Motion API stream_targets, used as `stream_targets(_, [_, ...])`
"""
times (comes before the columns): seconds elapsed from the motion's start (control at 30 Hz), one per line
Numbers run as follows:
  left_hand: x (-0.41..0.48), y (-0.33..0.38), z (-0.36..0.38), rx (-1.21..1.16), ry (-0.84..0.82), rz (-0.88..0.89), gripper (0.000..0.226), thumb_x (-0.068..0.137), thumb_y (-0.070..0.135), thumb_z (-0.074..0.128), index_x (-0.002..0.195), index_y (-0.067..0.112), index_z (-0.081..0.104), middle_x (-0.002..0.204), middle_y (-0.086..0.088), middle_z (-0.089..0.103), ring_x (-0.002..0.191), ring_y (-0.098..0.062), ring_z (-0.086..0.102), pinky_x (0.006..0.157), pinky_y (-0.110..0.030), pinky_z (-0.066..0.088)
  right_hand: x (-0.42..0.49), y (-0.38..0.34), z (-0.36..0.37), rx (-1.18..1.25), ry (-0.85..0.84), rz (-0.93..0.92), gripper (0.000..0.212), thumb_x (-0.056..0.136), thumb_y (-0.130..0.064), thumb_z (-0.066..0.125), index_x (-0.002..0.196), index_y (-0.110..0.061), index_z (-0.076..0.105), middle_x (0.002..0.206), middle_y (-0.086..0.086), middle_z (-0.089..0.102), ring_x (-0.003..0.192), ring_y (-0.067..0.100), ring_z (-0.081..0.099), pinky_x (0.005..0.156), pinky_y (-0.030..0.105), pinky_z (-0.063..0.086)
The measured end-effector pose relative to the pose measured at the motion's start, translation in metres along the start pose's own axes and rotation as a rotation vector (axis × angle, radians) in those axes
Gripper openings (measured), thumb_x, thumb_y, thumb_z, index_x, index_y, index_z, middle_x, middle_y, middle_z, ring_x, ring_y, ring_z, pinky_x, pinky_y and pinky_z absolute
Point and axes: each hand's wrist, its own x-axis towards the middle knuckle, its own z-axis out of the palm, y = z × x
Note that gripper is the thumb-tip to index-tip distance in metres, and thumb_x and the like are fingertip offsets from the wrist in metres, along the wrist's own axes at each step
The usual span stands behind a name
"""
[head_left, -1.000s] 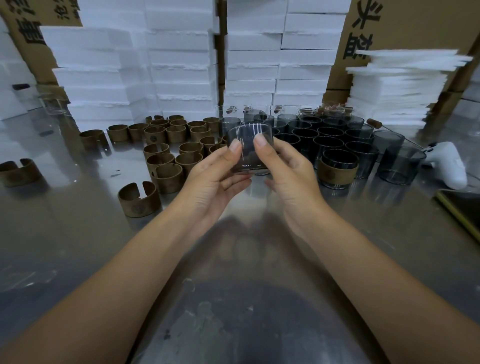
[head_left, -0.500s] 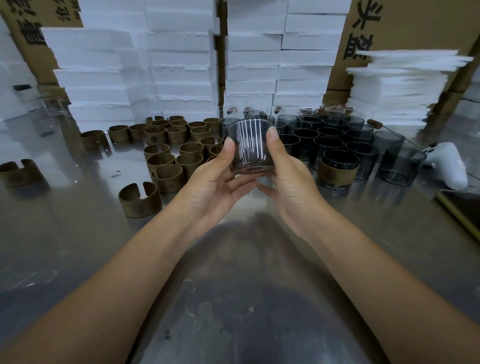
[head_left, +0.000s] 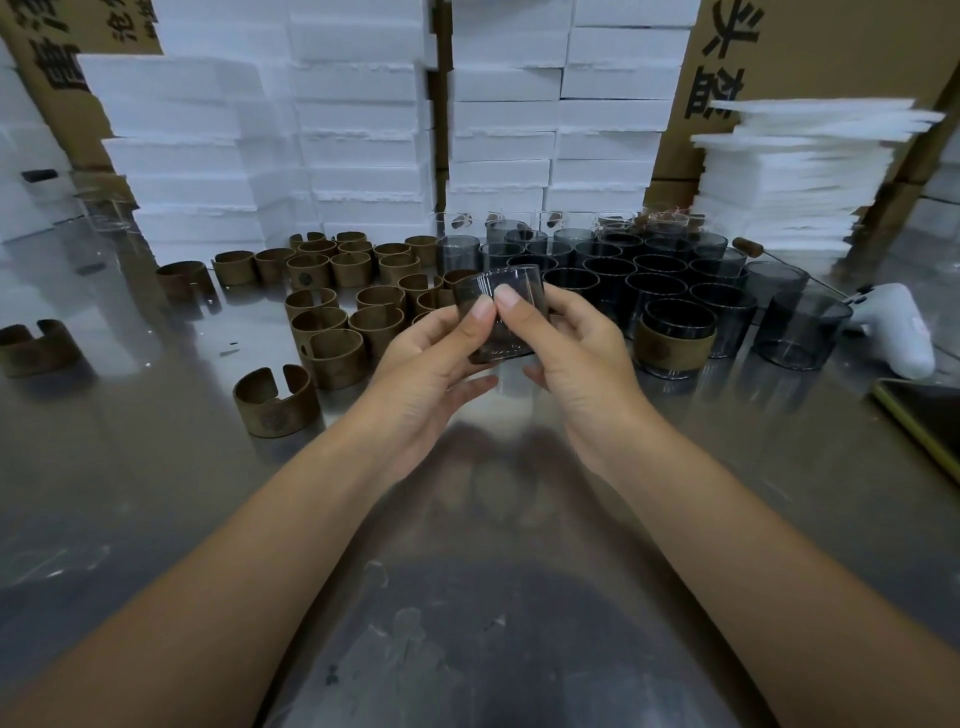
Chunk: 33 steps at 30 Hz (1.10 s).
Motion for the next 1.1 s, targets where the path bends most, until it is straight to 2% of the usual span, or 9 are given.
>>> stream_targets(0.17, [0.001,0.000,-0.003,-0.040,-0.075,0.004,0.047,0.075,0.045,0.062,0.114,0.018,0.065,0.107,-0.003,0.072,0.104,-0.018,0.067,0.091,-0.027,0.051,0.002,0.000,-0.004,0.083,-0.024,0.068,0.055,0.061,-0.042,0.077,0.111,-0.024,0.065,0.091,-0.009,0.072,0.090,0.004,0.066,0.078,0.025,0.045])
stream_targets(0.33, [0.001,0.001,-0.005,-0.116,-0.098,-0.005,0.033,0.076,0.044,0.061,0.099,0.024,0.073,0.108,-0.003,0.072,0.099,-0.015,0.068,0.087,-0.024,0.054,0.007,-0.002,-0.009,0.205,-0.092,0.199,0.065,0.058,-0.048,0.072,0.119,-0.028,0.064,0.096,-0.010,0.072,0.082,0.002,0.066,0.078,0.026,0.046])
stream_targets(0.57, [0.001,0.003,-0.004,-0.101,-0.099,-0.018,0.036,0.074,0.049,0.058,0.098,0.027,0.072,0.107,0.004,0.072,0.099,-0.010,0.068,0.086,-0.026,0.054,0.009,0.000,-0.012,0.219,-0.088,0.198,0.055,0.065,-0.051,0.068,0.115,-0.028,0.068,0.105,-0.005,0.072,0.088,0.006,0.065,0.081,0.026,0.046])
stream_targets(0.7, [0.001,0.002,-0.003,-0.096,-0.083,-0.010,0.041,0.073,0.051,0.056,0.102,0.026,0.068,0.106,0.005,0.073,0.100,-0.010,0.068,0.083,-0.026,0.052,0.005,0.000,-0.005,-0.019,-0.071,0.065,0.031,0.085,-0.054,0.053,0.093,-0.031,0.072,0.090,-0.016,0.073,0.080,-0.007,0.065,0.073,0.019,0.044])
stream_targets(0.77, [0.001,0.002,-0.002,-0.102,-0.067,-0.011,0.044,0.072,0.051,0.057,0.103,0.023,0.069,0.107,0.001,0.073,0.102,-0.013,0.068,0.084,-0.026,0.053,0.004,0.001,-0.001,-0.140,-0.043,0.021,0.039,0.092,-0.056,0.041,0.079,-0.034,0.071,0.080,-0.026,0.071,0.078,-0.016,0.061,0.071,0.012,0.042])
stream_targets(0.83, [0.002,0.001,-0.003,-0.098,-0.046,-0.017,0.044,0.069,0.052,0.060,0.097,0.021,0.073,0.108,-0.003,0.073,0.103,-0.015,0.068,0.085,-0.026,0.055,0.003,0.003,0.001,-0.214,-0.004,-0.012,0.044,0.096,-0.055,0.034,0.078,-0.034,0.069,0.072,-0.032,0.067,0.075,-0.023,0.056,0.065,0.001,0.039])
stream_targets(0.9, [0.002,0.000,-0.003,-0.057,-0.017,-0.013,0.042,0.068,0.053,0.062,0.092,0.022,0.076,0.106,-0.003,0.073,0.100,-0.016,0.069,0.086,-0.027,0.055,0.005,0.006,0.000,-0.253,0.032,-0.033,0.048,0.096,-0.055,0.033,0.086,-0.027,0.070,0.076,-0.024,0.069,0.078,-0.016,0.059,0.062,-0.004,0.036])
stream_targets(1.0, [0.005,-0.003,-0.004,0.056,0.060,0.012,0.047,0.068,0.054,0.063,0.100,0.021,0.071,0.103,0.000,0.074,0.095,-0.011,0.070,0.087,-0.030,0.051,0.007,0.010,-0.002,-0.283,0.069,-0.049,0.053,0.095,-0.055,0.038,0.097,-0.012,0.069,0.092,0.001,0.071,0.083,0.006,0.063,0.062,0.003,0.038])
stream_targets(1.1, [0.005,-0.003,-0.004,0.069,0.056,-0.007,0.042,0.073,0.052,0.061,0.102,0.022,0.070,0.101,0.001,0.074,0.094,-0.012,0.070,0.082,-0.027,0.052,0.007,0.008,-0.002,-0.246,0.075,-0.047,0.044,0.092,-0.050,0.050,0.097,-0.010,0.066,0.087,-0.001,0.070,0.068,-0.005,0.060,0.058,0.003,0.041])
